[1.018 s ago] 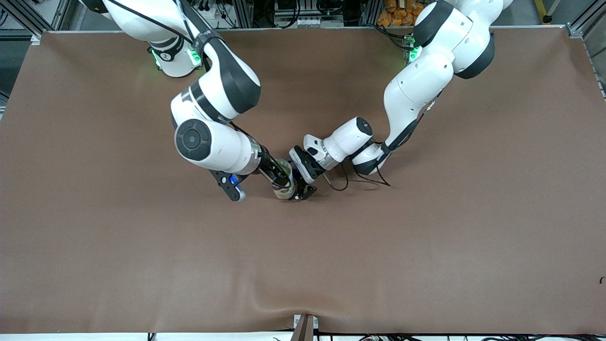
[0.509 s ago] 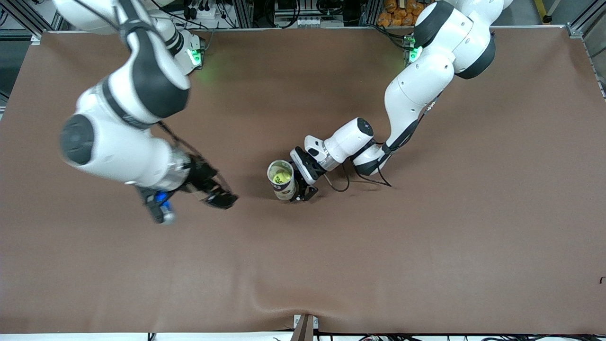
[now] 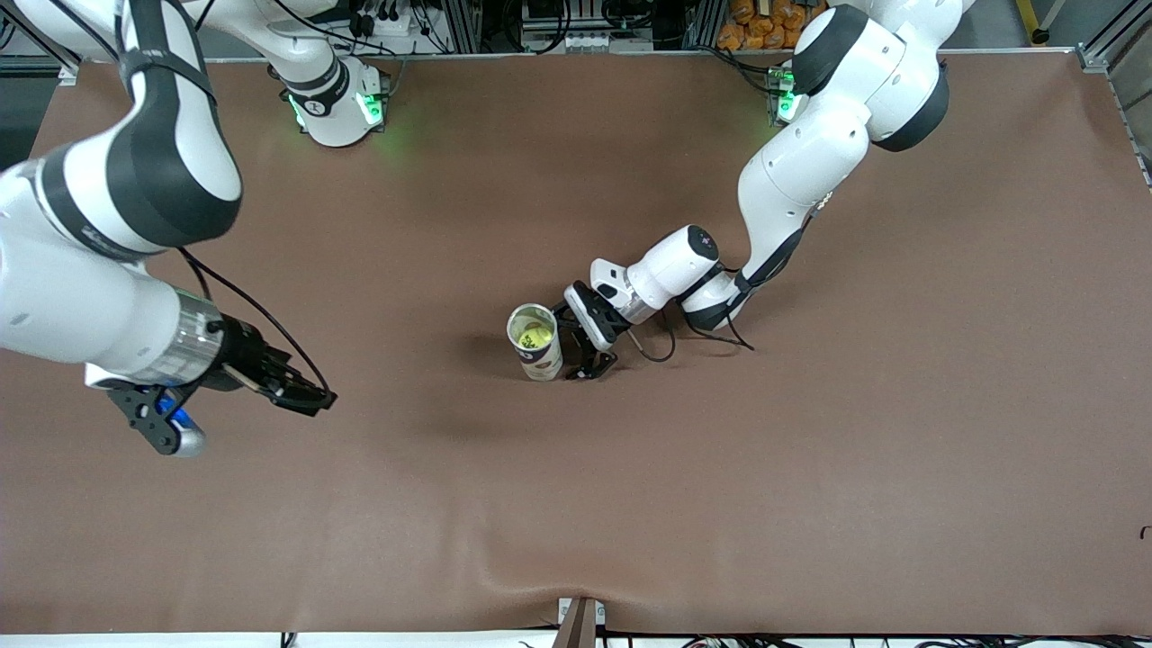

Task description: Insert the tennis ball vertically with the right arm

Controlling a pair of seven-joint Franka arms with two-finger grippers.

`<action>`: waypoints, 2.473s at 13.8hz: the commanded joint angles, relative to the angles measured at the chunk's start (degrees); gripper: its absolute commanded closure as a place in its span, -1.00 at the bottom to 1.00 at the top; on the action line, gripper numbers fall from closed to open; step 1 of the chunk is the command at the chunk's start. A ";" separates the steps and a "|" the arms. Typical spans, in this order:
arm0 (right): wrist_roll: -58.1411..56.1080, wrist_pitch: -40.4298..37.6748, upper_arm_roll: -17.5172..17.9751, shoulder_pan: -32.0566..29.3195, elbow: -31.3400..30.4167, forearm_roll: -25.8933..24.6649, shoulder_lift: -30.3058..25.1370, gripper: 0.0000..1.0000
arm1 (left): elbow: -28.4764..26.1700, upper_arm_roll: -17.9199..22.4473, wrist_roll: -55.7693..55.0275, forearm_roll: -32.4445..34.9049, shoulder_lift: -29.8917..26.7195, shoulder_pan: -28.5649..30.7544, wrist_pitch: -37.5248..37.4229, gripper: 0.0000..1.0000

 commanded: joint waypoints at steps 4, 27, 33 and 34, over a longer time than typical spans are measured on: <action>-24.47 -6.55 11.51 -13.54 -0.45 -4.81 -4.56 -1.00 | -16.52 -0.23 -2.31 0.57 -10.93 8.12 -0.62 -1.00; -37.63 -6.84 -5.38 -6.96 -22.25 -10.91 -29.27 -1.00 | -5.83 -1.73 -13.30 -2.76 -21.66 29.14 -37.85 -1.00; -37.98 -7.63 -5.38 -6.51 -22.69 -11.52 -29.27 -1.00 | 9.89 -3.75 -13.30 -8.12 -25.35 30.02 -68.50 -1.00; -37.98 -7.63 -5.38 -6.51 -22.60 -11.43 -29.27 -1.00 | 12.35 -3.84 -13.30 -8.30 -25.79 30.11 -73.51 -1.00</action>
